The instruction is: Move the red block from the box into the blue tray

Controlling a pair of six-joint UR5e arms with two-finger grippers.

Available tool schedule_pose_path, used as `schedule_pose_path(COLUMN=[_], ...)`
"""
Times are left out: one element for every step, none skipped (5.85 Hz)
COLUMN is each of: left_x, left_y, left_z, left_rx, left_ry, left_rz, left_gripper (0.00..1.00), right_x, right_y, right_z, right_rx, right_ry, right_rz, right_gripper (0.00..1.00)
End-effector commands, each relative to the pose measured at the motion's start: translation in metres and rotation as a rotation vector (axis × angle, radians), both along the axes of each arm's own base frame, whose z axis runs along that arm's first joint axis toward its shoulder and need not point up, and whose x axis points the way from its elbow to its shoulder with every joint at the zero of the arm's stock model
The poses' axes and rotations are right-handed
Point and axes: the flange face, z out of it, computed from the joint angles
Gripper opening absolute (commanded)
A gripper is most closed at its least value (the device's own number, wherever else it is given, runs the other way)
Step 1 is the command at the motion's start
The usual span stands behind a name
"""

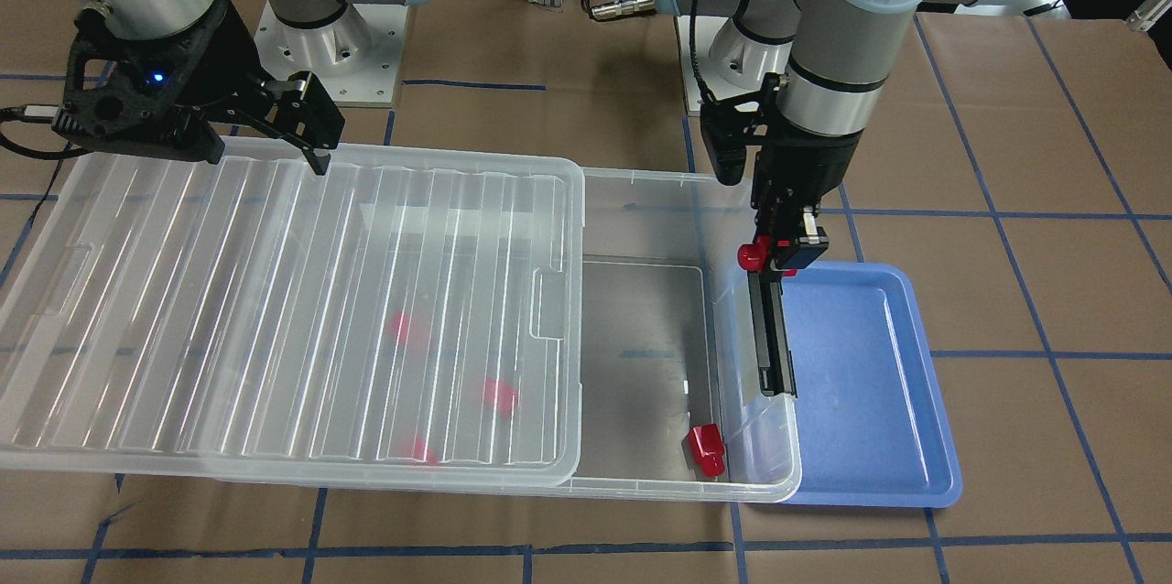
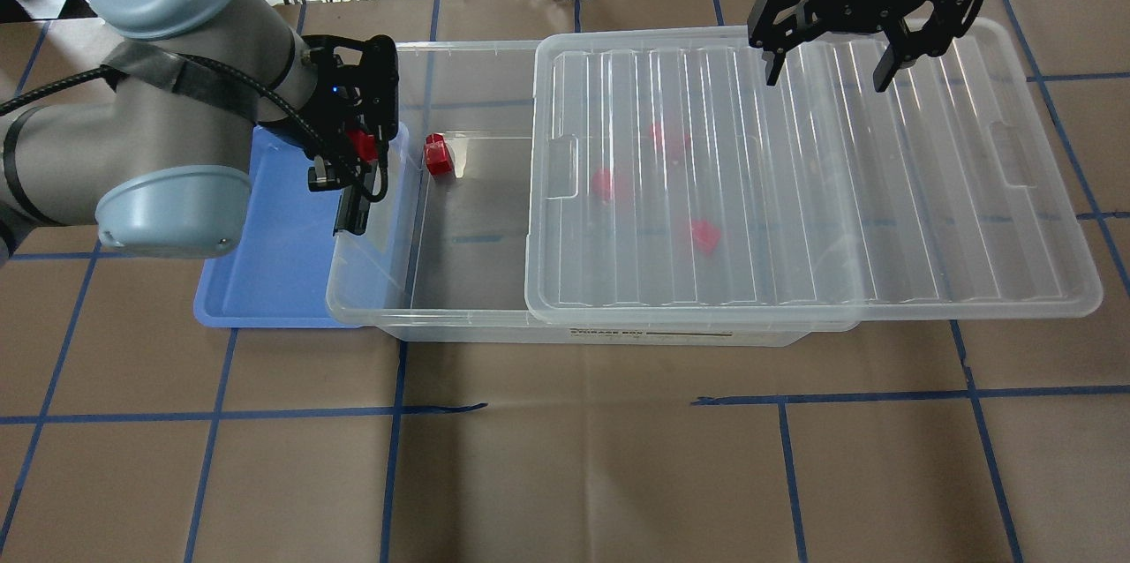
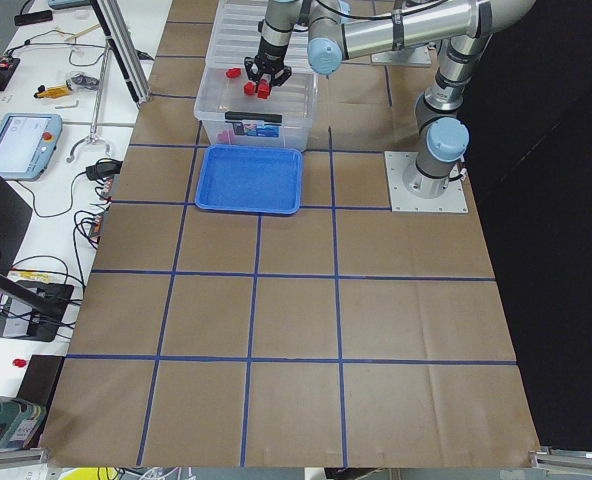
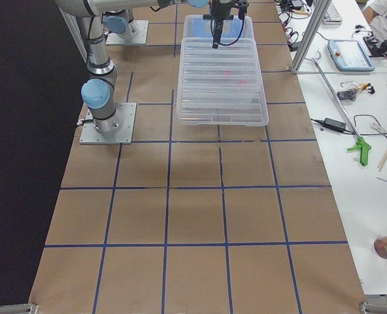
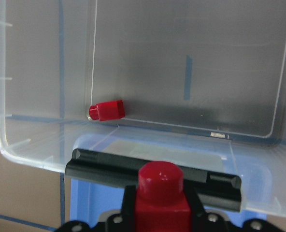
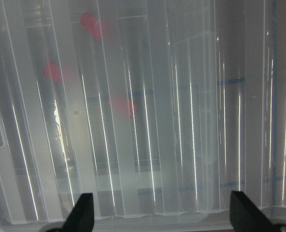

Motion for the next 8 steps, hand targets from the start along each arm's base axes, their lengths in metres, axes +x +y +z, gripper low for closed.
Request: schedule_pose_path(left_x=[0.07,0.098,0.12,0.147,0.162,0.161,0.163,0.164], left_y=[-0.01,-0.015,-0.027,-0.044,-0.06,-0.068,-0.073,-0.079], left_z=[0.002,-0.01,-0.032,-0.057,-0.09,-0.125,-0.154,-0.174], left_rx=[-0.004,0.026,0.064,0.056,0.067,0.118,0.152,0.161], left_ry=[-0.01,-0.041,-0.052,-0.05,-0.05,-0.028,-0.018,-0.015], left_rz=[0.077,0.034,-0.014,-0.003,-0.002,0.006,-0.002,-0.004], left_gripper=[0.22,0.19,0.18,0.18,0.19,0.19,0.2,0.21], right_x=[0.0,0.0,0.0,-0.001,-0.001,-0.001,-0.001,-0.018], right_y=[0.0,0.0,0.0,0.0,0.0,0.0,-0.001,-0.008], right_z=[0.0,0.0,0.0,0.0,0.0,0.0,-0.001,-0.001], right_rx=[0.0,0.0,0.0,0.0,0.0,0.0,0.001,-0.013], right_ry=[0.0,0.0,0.0,0.0,0.0,0.0,0.003,0.015], right_rz=[0.0,0.0,0.0,-0.003,-0.002,-0.003,0.0,0.036], right_gripper=[1.0,1.0,1.0,1.0,1.0,1.0,1.0,1.0])
